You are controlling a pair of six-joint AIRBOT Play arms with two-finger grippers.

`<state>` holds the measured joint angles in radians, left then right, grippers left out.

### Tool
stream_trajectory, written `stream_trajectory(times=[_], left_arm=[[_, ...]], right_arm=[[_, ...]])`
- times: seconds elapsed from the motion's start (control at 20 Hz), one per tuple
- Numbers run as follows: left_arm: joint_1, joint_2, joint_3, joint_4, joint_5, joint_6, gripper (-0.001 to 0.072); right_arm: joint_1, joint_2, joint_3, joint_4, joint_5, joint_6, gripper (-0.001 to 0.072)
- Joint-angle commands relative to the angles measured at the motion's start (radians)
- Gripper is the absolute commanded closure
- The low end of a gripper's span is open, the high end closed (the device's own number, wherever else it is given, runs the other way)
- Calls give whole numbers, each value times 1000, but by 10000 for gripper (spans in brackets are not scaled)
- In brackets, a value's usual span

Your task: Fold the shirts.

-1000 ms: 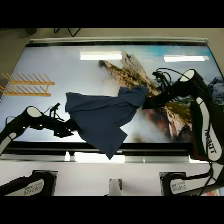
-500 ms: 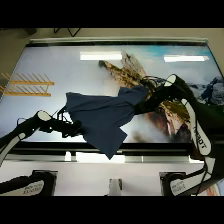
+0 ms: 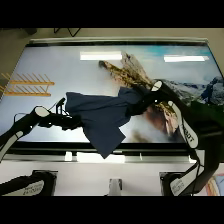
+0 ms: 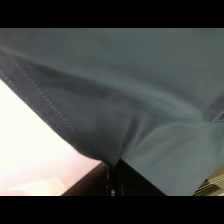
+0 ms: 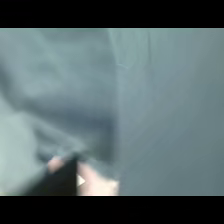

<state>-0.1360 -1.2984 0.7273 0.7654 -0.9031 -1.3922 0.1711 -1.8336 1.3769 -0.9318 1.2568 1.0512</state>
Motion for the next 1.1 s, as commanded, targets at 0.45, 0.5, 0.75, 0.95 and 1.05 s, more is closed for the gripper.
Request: stream_trajectory(times=[0.45, 0.5, 0.75, 0.95, 1.05], left_arm=[[125, 243, 823, -51, -113, 143, 676], [127, 286, 957, -97, -82, 143, 675], [-8, 447, 1246, -119, 179, 199, 676], [-7, 496, 1247, 26, 134, 82, 676], [-7, 489, 1246, 31, 62, 71, 676]], right_arm=[[31, 539, 332, -69, -95, -348, 684], [32, 629, 377, -61, -133, -348, 684], [32, 1012, 449, -111, -360, -297, 683], [32, 1111, 449, -172, -362, -159, 683], [32, 1117, 449, -172, -363, -153, 683]])
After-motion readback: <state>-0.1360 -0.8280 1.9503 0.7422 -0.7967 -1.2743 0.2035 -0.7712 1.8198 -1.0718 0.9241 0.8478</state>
